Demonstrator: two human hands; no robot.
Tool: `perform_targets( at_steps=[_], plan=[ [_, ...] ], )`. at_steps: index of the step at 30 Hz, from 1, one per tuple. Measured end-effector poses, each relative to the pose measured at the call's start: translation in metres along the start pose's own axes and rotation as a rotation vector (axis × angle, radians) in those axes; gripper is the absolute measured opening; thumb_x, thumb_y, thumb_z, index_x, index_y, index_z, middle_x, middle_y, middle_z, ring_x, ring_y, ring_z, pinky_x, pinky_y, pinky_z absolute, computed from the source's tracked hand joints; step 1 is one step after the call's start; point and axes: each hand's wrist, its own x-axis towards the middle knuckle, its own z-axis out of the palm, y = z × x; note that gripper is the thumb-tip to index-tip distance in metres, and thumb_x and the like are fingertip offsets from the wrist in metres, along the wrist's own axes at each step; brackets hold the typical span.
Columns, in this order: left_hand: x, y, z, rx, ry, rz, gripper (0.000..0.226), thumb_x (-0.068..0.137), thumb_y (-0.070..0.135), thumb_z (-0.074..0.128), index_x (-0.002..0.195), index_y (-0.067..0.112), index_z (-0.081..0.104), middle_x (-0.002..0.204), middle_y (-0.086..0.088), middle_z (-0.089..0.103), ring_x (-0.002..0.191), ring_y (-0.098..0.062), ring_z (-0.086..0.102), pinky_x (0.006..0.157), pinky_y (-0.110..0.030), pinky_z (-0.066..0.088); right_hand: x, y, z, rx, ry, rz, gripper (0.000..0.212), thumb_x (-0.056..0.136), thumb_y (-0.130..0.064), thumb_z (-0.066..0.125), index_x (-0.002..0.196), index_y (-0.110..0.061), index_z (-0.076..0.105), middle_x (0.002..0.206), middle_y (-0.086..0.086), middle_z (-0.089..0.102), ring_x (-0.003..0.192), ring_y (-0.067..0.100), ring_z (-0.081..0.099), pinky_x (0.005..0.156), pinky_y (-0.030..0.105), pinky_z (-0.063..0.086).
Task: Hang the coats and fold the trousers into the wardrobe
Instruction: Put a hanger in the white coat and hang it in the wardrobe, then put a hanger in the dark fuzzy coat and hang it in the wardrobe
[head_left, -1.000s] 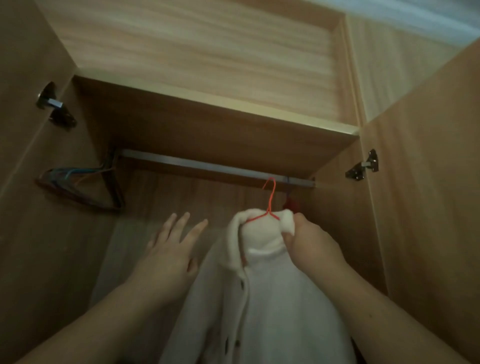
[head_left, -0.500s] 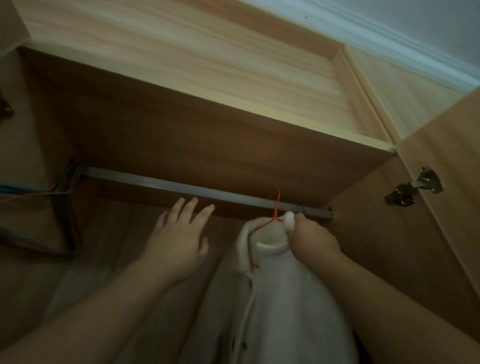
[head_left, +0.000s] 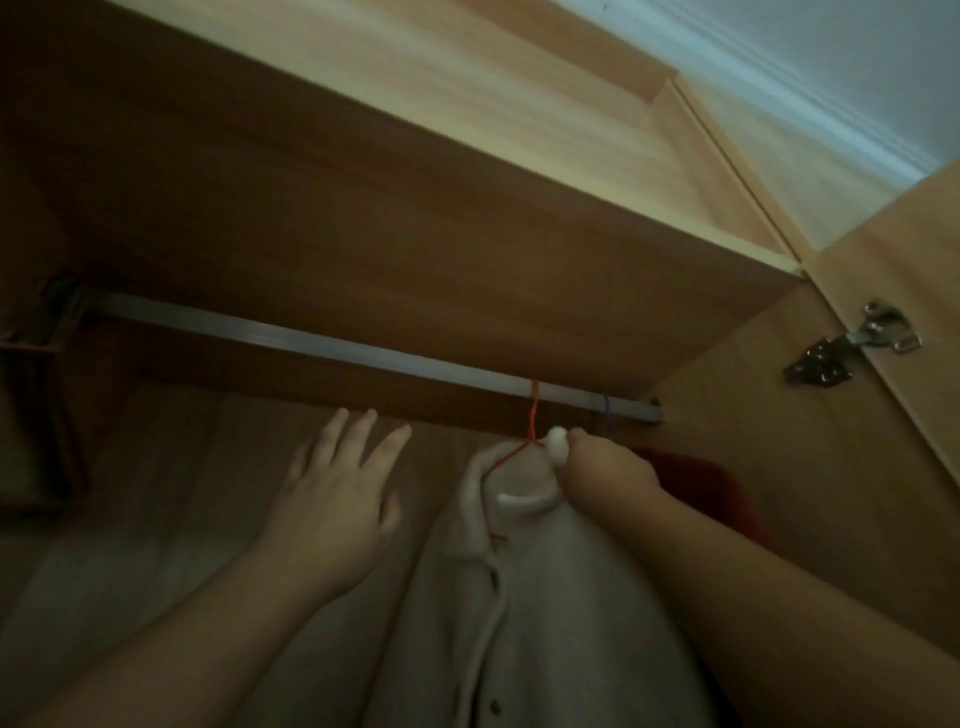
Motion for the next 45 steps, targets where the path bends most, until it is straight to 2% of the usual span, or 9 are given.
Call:
perform_targets(
  at_steps=[5,8,12,16,21,25,33,37,45],
  plan=[
    [-0.011,0.018,0.002,-0.039,0.01,-0.002,0.07,0.087,0.055,0.017,0.156,0.038,0.018,0.166,-0.002,0.015,0.153,-0.026,0.003,0.12,-0.051,0.013,-0.023,0.009,-0.013,-0.063,0.084,-0.056,0.038,0.102,-0.047,0.035,0.123,-0.018,0.049,0.12,0.01,0.063,0.109,0.035,0.061,0.077,0.042,0.042],
    [-0.019,0.037,0.004,-0.089,-0.017,-0.004,0.067,0.092,0.056,0.019,0.156,0.04,0.011,0.167,0.0,0.01,0.153,-0.025,-0.001,0.122,-0.05,0.01,-0.052,0.006,-0.028,-0.15,0.115,-0.124,0.046,0.101,-0.053,0.037,0.13,-0.018,0.045,0.121,0.009,0.062,0.107,0.032,0.061,0.075,0.04,0.043],
    [-0.042,0.069,0.0,-0.183,-0.04,0.014,0.065,0.097,0.055,0.028,0.156,0.042,0.005,0.167,0.003,0.006,0.153,-0.022,-0.004,0.123,-0.048,0.01,-0.107,0.016,-0.032,-0.214,0.134,-0.206,0.063,0.1,-0.052,0.037,0.155,-0.023,0.024,0.151,0.007,0.041,0.132,0.029,0.043,0.096,0.047,0.044],
    [-0.082,0.098,-0.006,-0.25,-0.087,0.027,0.067,0.092,0.059,0.018,0.155,0.041,0.011,0.165,0.001,0.016,0.153,-0.024,0.006,0.122,-0.048,0.016,-0.169,0.038,-0.037,-0.206,0.114,-0.258,0.067,0.1,-0.051,0.038,0.158,-0.032,0.01,0.168,-0.001,0.008,0.154,0.025,0.004,0.119,0.049,0.02],
    [-0.151,0.157,-0.031,-0.33,-0.191,0.08,0.07,0.085,0.054,0.031,0.153,0.037,0.025,0.159,-0.002,0.032,0.15,-0.028,0.021,0.116,-0.051,0.026,-0.272,0.078,-0.063,-0.103,0.075,-0.223,0.069,0.099,-0.047,0.041,0.157,-0.039,0.006,0.168,-0.006,0.006,0.154,0.018,0.0,0.122,0.042,0.013],
    [-0.226,0.227,-0.065,-0.467,-0.24,0.122,0.072,0.079,0.051,0.036,0.146,0.025,0.042,0.148,-0.013,0.048,0.14,-0.037,0.037,0.107,-0.057,0.039,-0.377,0.142,-0.104,-0.131,0.013,-0.099,0.07,0.097,-0.045,0.044,0.158,-0.04,0.008,0.167,-0.009,0.011,0.154,0.015,0.004,0.123,0.038,0.012],
    [-0.399,0.433,-0.177,-0.847,-0.482,0.337,0.069,0.09,0.054,0.035,0.154,0.031,0.024,0.159,-0.005,0.031,0.15,-0.029,0.019,0.119,-0.052,0.026,-0.623,0.292,-0.237,-0.375,-0.136,0.243,0.071,0.094,-0.041,0.049,0.157,-0.037,0.018,0.166,-0.005,0.021,0.153,0.017,0.012,0.123,0.041,0.019],
    [-0.482,0.534,-0.249,-1.021,-0.621,0.507,0.07,0.087,0.051,0.042,0.153,0.031,0.028,0.159,-0.008,0.033,0.149,-0.031,0.02,0.115,-0.051,0.027,-0.747,0.356,-0.31,-0.521,-0.206,0.481,0.069,0.093,-0.039,0.055,0.156,-0.028,0.029,0.163,0.003,0.031,0.151,0.025,0.023,0.119,0.046,0.027],
    [-0.573,0.676,-0.349,-1.217,-0.727,0.746,0.071,0.085,0.046,0.048,0.151,0.023,0.036,0.156,-0.016,0.036,0.146,-0.037,0.027,0.114,-0.055,0.033,-0.889,0.425,-0.407,-0.63,-0.303,0.831,0.066,0.097,-0.038,0.049,0.157,-0.028,0.026,0.165,0.003,0.024,0.154,0.024,0.013,0.122,0.052,0.02]
  ],
)
